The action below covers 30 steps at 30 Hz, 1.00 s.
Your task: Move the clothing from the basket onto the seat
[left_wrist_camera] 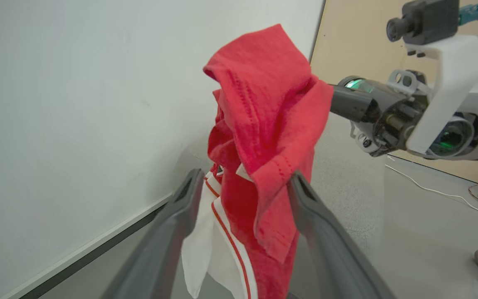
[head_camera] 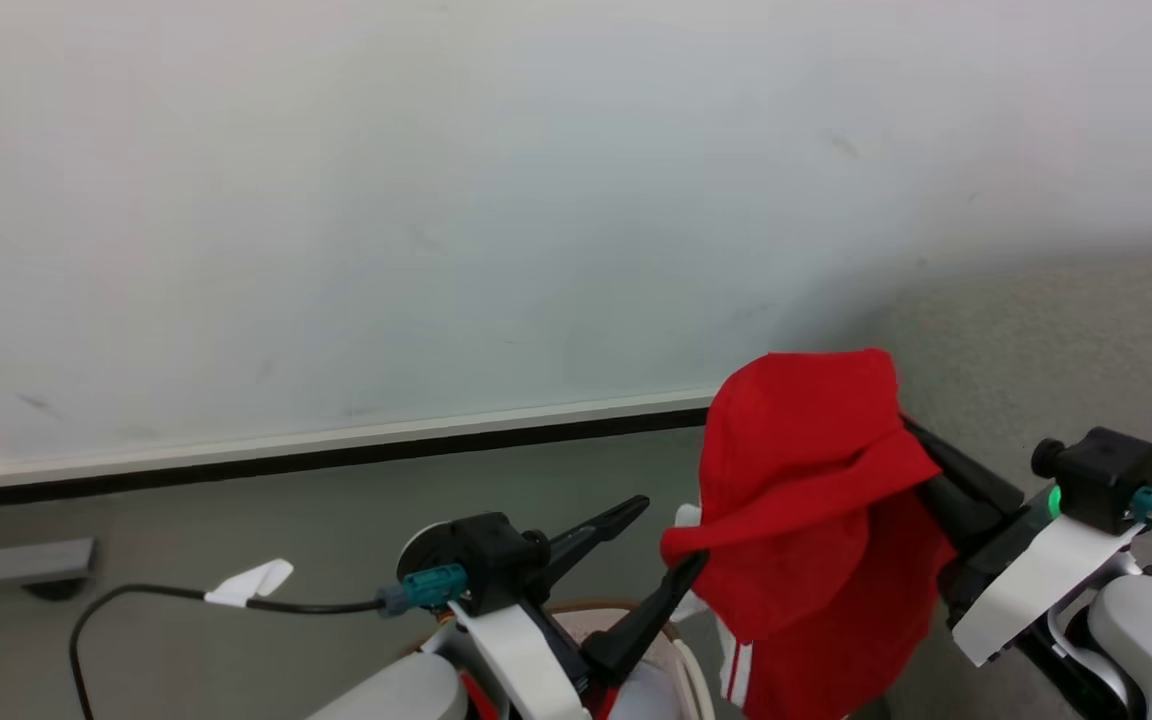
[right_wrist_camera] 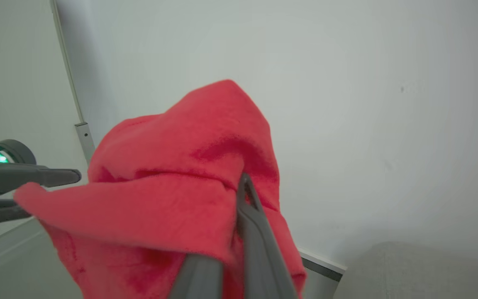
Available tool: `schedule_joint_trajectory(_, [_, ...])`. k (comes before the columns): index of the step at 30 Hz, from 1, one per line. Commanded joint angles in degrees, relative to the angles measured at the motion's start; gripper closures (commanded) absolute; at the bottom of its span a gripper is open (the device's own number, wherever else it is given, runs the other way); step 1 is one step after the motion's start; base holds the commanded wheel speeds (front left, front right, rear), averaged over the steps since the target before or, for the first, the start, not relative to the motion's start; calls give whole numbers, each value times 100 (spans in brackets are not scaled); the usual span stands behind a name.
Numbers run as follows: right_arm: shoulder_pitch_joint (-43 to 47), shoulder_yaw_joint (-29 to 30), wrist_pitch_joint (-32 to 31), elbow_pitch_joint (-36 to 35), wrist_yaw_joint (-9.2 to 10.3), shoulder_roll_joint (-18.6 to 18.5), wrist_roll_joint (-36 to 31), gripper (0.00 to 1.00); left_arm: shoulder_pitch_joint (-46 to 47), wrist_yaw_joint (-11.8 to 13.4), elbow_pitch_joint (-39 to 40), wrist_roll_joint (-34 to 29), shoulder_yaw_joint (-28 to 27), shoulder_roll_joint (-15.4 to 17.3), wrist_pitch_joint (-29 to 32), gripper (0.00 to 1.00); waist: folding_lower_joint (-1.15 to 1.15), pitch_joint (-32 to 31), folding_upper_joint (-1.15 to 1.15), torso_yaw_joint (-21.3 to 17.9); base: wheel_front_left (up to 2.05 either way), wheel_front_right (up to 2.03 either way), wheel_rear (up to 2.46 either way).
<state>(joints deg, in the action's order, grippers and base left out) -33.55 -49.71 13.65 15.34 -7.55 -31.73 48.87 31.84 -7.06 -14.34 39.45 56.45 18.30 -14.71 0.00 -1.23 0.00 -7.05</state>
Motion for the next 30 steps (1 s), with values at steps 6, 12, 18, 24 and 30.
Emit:
schedule_joint_trajectory(6, [185, 419, -26, -8, 12, -1, -186, 100, -57, -32, -111, -77, -14, -114, -42, 0, 0, 148, 0, -545, 0, 0, 0])
schedule_joint_trajectory(12, [349, 818, -113, -54, 12, 63, -357, 100, -63, -44, -82, -176, -1, -196, -46, 0, 0, 203, 0, -984, 0, 0, 0])
schedule_joint_trajectory(18, [508, 1237, -263, -135, 12, 107, -548, 100, -87, -40, -29, -216, -18, -227, -45, 0, 0, 257, 0, -1279, 0, 0, 0])
schedule_joint_trajectory(24, [684, 1637, -375, -245, 12, 193, -685, 100, -31, -42, 3, -264, 71, -232, -46, 0, 0, 330, 0, -1352, 0, 0, 0])
schedule_joint_trajectory(30, [597, 2167, -517, -205, 12, 364, -824, 100, 197, -43, 56, -284, 165, -176, -45, 0, 0, 607, 0, -1249, 0, 0, 0])
